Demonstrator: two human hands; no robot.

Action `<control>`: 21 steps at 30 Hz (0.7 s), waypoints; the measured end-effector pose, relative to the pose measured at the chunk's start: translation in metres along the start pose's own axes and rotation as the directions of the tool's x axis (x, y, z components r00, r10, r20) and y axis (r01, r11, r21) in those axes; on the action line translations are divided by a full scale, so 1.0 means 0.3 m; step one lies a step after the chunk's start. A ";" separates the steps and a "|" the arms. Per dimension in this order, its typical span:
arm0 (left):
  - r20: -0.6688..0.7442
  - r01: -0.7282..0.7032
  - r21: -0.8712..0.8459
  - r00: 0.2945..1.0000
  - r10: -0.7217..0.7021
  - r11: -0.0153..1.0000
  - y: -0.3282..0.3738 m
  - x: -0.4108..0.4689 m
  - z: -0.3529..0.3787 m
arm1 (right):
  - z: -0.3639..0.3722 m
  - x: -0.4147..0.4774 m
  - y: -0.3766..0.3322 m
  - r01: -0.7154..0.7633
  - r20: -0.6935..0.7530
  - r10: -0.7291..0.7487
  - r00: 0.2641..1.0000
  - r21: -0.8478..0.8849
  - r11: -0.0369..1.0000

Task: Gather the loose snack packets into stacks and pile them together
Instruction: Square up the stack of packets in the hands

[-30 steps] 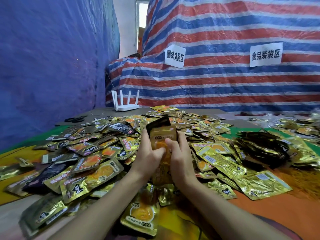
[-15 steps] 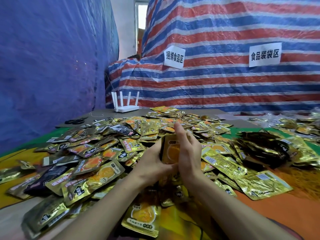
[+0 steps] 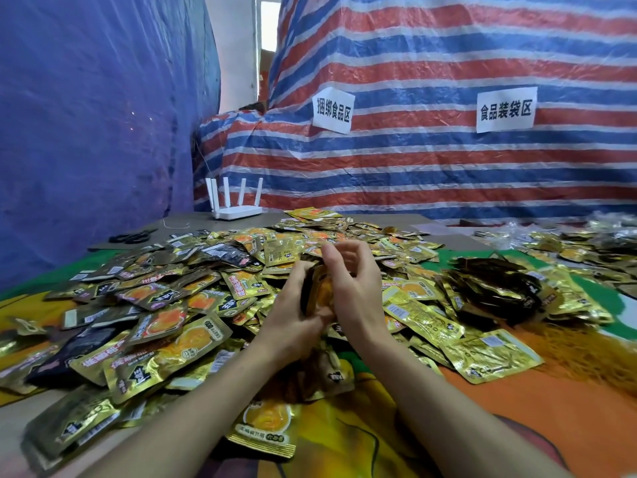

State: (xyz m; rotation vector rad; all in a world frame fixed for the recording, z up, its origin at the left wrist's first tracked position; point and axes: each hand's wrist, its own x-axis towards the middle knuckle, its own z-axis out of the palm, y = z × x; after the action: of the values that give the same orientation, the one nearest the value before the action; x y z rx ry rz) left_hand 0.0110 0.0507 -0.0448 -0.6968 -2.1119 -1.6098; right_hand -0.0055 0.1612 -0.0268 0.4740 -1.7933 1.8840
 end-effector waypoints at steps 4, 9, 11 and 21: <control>-0.003 -0.051 0.052 0.999 0.052 0.997 -0.005 -0.003 0.006 | -0.053 0.005 -0.051 0.090 -0.007 -0.092 0.996 -0.135 0.987; 0.098 -0.100 0.095 0.991 0.090 0.990 0.001 -0.012 0.006 | -0.240 -0.037 -0.079 0.133 0.035 -0.136 0.990 -0.528 0.839; 0.147 -0.129 0.145 0.983 0.108 0.981 0.002 -0.012 0.011 | -0.353 -0.044 -0.103 0.090 0.087 -0.041 0.995 -0.691 0.717; 0.218 -0.150 0.133 0.969 0.118 0.980 -0.003 -0.017 0.015 | -0.826 0.002 -0.207 -0.050 -0.081 0.513 0.854 -0.996 -0.074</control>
State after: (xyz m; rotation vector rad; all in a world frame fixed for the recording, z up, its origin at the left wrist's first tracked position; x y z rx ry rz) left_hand 0.0145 0.0541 -0.0496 -0.9734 -2.2493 -1.3418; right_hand 0.0502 0.4084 0.0060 -0.2602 -3.0733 0.0585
